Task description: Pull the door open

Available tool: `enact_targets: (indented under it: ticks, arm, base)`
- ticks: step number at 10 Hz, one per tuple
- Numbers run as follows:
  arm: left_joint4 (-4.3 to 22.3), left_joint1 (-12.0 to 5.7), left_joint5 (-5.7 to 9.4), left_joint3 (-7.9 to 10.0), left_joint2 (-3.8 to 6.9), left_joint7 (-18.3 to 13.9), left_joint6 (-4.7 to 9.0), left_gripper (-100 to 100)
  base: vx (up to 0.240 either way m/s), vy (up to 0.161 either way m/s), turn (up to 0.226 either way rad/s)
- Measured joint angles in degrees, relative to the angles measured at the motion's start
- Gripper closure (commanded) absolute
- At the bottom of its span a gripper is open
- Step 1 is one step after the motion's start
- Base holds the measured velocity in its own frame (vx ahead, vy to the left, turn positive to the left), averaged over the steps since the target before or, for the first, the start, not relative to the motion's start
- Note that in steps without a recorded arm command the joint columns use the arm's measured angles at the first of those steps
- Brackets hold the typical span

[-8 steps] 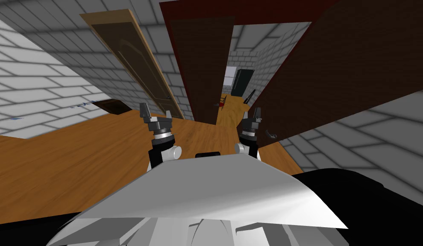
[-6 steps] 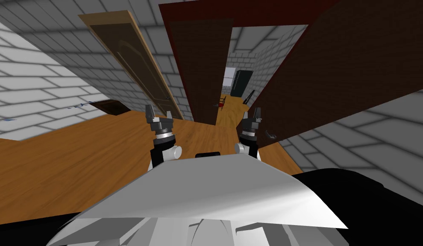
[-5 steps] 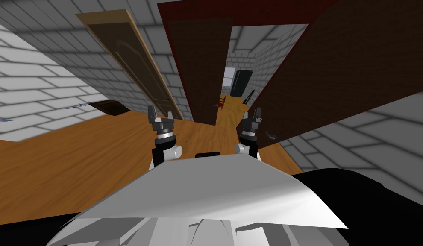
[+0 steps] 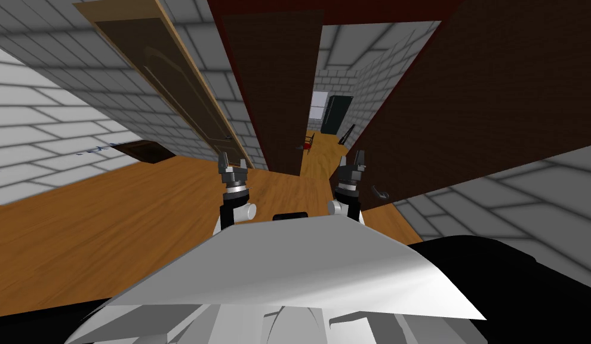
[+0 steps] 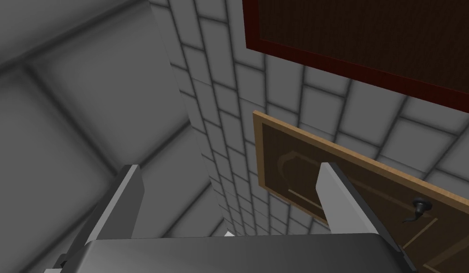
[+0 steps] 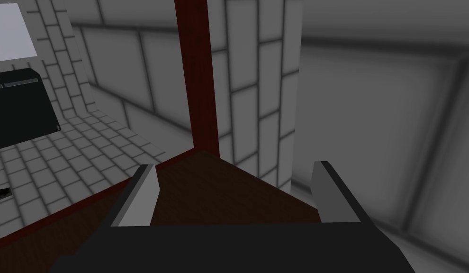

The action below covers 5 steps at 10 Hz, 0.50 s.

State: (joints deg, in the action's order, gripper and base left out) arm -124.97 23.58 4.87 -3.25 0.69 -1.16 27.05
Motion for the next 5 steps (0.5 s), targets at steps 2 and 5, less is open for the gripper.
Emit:
enact_targets:
  ticks: [2, 5]
  arm:
    - [2.8, -1.0, -0.07, 0.12, 0.86, -0.5, 0.59, -100]
    - [7.0, -2.62, -0.31, 0.09, 1.62, -1.0, 1.48, -100]
  base:
    - [0.119, -0.073, -0.04]
    - [0.1, -0.049, -0.037]
